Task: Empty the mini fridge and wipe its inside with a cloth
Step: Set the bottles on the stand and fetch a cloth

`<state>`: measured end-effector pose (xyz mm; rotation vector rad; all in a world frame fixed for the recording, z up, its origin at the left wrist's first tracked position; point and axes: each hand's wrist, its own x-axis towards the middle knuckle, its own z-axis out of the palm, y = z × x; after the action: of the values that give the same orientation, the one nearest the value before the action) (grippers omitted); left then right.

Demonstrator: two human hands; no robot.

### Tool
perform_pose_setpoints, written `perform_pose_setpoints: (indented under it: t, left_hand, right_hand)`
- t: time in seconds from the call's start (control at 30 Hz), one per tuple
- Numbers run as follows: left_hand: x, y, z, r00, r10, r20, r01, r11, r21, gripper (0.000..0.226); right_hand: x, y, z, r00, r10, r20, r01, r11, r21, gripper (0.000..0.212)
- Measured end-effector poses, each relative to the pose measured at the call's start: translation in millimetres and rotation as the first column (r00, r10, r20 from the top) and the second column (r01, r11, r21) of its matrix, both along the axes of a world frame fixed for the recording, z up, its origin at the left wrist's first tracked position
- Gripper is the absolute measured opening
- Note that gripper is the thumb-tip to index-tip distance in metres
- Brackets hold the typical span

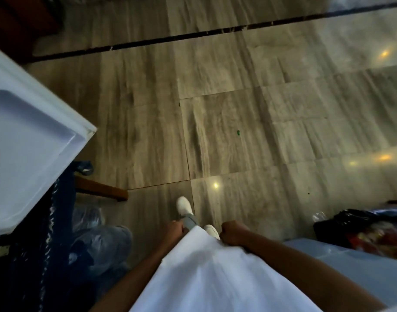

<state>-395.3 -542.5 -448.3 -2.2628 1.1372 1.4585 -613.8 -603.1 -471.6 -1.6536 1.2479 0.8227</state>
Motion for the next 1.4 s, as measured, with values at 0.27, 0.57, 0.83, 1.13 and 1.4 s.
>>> perform_pose_setpoints:
  t: [0.27,0.57,0.83,1.13,1.4]
  left_hand:
    - [21,-101,2,0.972,-0.231,-0.036,0.23,0.973,-0.019,0.035]
    - [104,-203,-4,0.952,-0.304,0.018,0.305,0.951,-0.061,0.035]
    - [151,-257,-21,0.965,-0.262,-0.006,0.262,0.965,0.014,0.027]
    - [201,-362,-27,0.996,-0.093,-0.002,0.093,0.995,-0.028,0.028]
    - [265,-447,-25,0.949,0.311,0.058,-0.299,0.941,-0.157,0.029]
  right_hand:
    - [17,-66,-4,0.991,-0.128,-0.039,0.127,0.992,-0.017,0.046]
    - [77,-171,13,0.979,-0.199,-0.048,0.179,0.947,-0.266,0.036]
    - [143,-268,24,0.98,-0.194,0.034,0.196,0.944,-0.267,0.034]
    - [220,-419,9,0.999,-0.005,0.044,0.014,0.978,-0.206,0.03]
    - [280,-532,-3,0.946,0.304,-0.111,-0.313,0.946,-0.085,0.041]
